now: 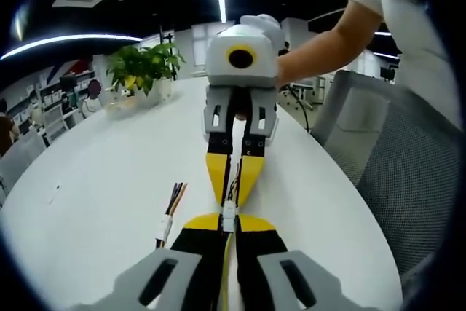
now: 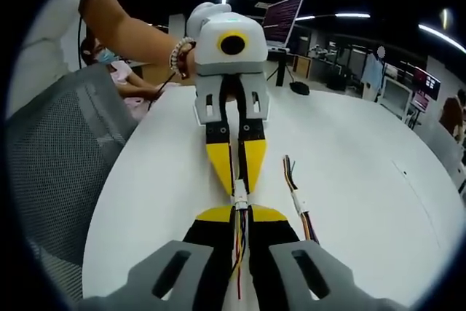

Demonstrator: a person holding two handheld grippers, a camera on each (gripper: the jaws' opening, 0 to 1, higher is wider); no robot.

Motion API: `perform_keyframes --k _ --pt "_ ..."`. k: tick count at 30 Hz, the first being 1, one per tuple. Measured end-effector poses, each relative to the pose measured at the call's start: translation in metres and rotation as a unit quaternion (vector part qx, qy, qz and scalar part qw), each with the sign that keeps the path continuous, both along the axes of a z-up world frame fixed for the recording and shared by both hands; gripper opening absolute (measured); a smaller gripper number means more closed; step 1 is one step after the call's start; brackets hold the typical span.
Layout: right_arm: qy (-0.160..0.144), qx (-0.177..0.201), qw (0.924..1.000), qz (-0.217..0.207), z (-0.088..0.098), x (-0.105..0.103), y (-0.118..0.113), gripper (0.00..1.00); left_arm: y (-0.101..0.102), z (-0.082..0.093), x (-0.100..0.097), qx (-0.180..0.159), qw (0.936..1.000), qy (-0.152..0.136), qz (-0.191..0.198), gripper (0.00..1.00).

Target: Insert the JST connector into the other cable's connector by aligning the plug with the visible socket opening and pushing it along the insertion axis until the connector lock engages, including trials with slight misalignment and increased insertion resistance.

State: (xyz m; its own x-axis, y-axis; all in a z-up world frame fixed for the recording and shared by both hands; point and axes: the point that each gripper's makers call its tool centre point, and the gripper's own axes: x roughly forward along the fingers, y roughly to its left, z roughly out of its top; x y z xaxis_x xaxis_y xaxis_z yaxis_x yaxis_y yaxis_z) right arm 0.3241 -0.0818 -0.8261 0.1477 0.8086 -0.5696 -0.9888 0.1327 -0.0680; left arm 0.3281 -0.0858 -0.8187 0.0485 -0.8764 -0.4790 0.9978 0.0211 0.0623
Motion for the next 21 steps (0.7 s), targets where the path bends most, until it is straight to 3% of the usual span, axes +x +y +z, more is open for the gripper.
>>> perform_keyframes --k 21 --pt "-0.015 -0.016 0.9997 0.008 -0.011 0.029 0.005 0.03 0.004 -0.014 0.029 0.018 0.9992 -0.007 0.034 0.00"
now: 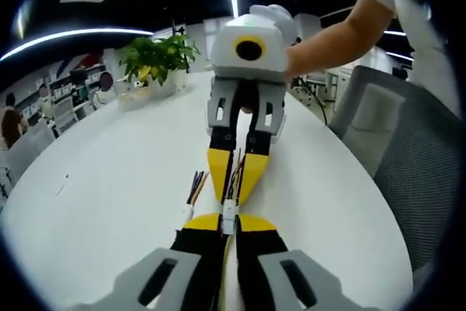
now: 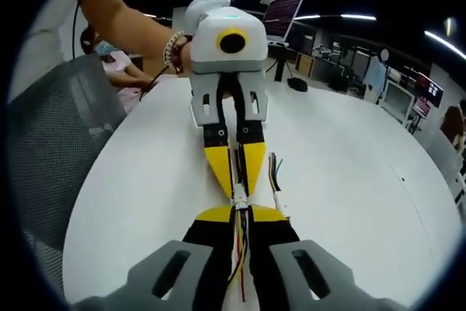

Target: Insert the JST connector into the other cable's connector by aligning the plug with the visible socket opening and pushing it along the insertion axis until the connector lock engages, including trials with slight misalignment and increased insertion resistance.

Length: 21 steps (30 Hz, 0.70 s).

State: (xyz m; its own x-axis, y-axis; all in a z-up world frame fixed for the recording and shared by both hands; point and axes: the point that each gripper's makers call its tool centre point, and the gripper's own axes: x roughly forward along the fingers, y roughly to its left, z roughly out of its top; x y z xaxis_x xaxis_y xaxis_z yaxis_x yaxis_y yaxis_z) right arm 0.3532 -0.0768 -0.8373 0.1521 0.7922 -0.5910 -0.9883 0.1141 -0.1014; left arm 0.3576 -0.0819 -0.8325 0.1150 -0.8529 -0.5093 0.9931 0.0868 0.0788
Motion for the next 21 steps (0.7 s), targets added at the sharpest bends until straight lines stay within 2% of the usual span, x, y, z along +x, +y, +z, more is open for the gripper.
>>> perform_keyframes --k 21 --pt "0.009 -0.003 0.9998 -0.015 -0.016 0.016 -0.002 0.03 -0.001 -0.014 0.016 0.012 0.9999 0.003 0.011 0.01"
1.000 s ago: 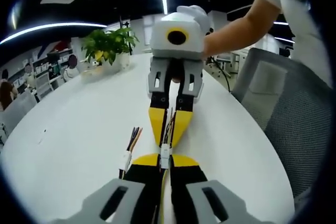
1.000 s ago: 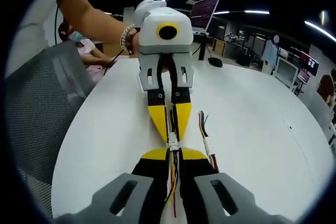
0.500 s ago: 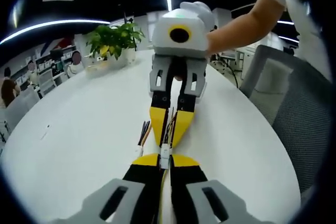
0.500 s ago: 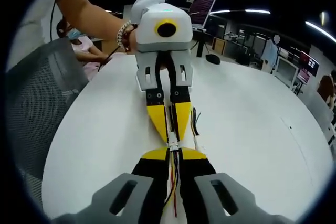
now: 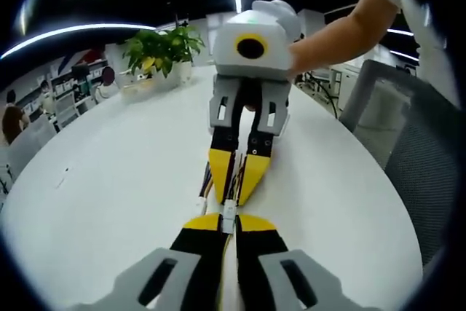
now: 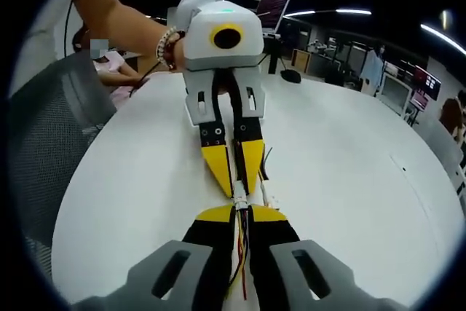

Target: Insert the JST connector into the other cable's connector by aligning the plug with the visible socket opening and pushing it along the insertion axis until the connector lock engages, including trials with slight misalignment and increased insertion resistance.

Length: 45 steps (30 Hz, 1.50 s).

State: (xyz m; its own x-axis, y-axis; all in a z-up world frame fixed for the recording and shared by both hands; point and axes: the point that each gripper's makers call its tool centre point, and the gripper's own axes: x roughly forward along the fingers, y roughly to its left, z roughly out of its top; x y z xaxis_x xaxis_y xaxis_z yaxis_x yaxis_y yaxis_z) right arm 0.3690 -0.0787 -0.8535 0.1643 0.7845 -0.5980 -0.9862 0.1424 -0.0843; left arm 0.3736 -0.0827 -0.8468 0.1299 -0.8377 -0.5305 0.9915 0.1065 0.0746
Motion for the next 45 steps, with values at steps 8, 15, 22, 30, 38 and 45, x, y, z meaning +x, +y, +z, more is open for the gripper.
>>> perform_keyframes --k 8,15,22,30,38,45 --pt "0.001 -0.002 1.0000 0.000 -0.003 0.000 0.000 0.04 0.000 -0.003 0.001 0.003 1.0000 0.002 0.002 0.01" --pt "-0.001 -0.004 1.0000 0.001 -0.004 0.000 0.000 0.04 0.000 -0.004 0.001 0.002 0.9999 0.007 0.007 0.01" --pt "-0.002 -0.006 1.0000 0.000 -0.005 0.000 0.000 0.04 0.000 -0.005 0.002 0.001 0.9999 0.007 0.009 0.01" --pt "0.006 -0.004 0.9999 -0.010 -0.005 0.001 -0.001 0.04 0.001 -0.004 0.002 -0.002 0.9997 0.017 0.020 0.04" --pt "-0.004 -0.012 0.9997 -0.022 -0.002 0.003 -0.005 0.11 0.005 0.004 -0.001 -0.010 0.9991 0.027 0.033 0.10" --pt "-0.018 0.003 0.9991 -0.038 0.016 0.006 -0.007 0.20 0.008 0.010 -0.006 -0.008 0.9986 0.027 0.045 0.18"
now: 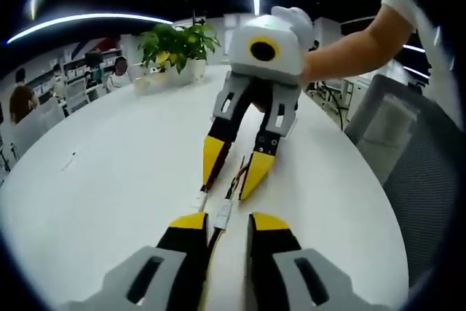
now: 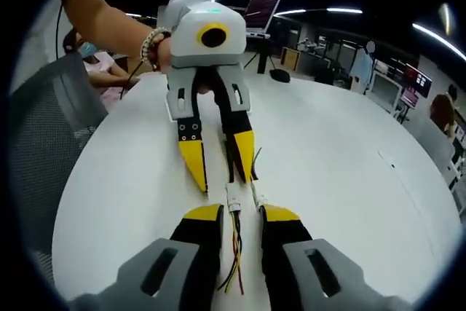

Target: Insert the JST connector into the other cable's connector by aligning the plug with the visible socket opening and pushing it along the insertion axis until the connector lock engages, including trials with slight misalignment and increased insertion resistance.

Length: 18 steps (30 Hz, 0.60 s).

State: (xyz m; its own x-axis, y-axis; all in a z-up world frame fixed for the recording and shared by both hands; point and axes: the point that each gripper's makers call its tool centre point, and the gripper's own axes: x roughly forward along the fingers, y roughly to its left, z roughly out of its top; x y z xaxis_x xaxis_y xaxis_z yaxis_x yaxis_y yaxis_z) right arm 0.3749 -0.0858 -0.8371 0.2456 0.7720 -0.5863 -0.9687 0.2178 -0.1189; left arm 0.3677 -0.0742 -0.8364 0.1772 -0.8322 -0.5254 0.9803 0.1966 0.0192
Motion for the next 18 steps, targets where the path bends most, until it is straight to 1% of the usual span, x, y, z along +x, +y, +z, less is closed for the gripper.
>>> perform_keyframes --k 2,3,5,8,9,12,15,18 --pt "-0.009 0.009 0.9999 -0.010 0.008 0.003 -0.001 0.23 0.001 0.006 0.001 -0.008 0.9999 0.005 0.010 0.25" --pt "-0.015 0.014 0.9997 -0.014 0.012 0.004 -0.002 0.25 0.002 0.009 0.002 -0.013 0.9997 0.005 0.018 0.30" --pt "-0.013 0.029 0.9992 -0.025 0.021 0.004 -0.003 0.29 0.003 0.018 0.006 -0.025 0.9992 -0.002 0.032 0.37" --pt "-0.019 0.034 0.9987 -0.033 0.030 0.004 -0.005 0.30 0.004 0.029 0.005 -0.037 0.9983 0.004 0.045 0.44" --pt "-0.023 0.035 0.9985 -0.035 0.033 0.003 -0.006 0.32 0.005 0.032 0.005 -0.040 0.9980 0.002 0.049 0.48" --pt "-0.029 0.042 0.9975 -0.049 0.044 0.004 -0.010 0.35 0.007 0.039 0.003 -0.040 0.9971 0.001 0.064 0.57" --pt "-0.037 0.049 0.9965 -0.057 0.053 0.003 -0.014 0.37 0.010 0.047 0.003 -0.046 0.9956 0.002 0.081 0.64" --pt "-0.040 0.056 0.9949 -0.073 0.064 0.002 -0.018 0.40 0.013 0.058 0.002 -0.049 0.9945 -0.010 0.092 0.68"
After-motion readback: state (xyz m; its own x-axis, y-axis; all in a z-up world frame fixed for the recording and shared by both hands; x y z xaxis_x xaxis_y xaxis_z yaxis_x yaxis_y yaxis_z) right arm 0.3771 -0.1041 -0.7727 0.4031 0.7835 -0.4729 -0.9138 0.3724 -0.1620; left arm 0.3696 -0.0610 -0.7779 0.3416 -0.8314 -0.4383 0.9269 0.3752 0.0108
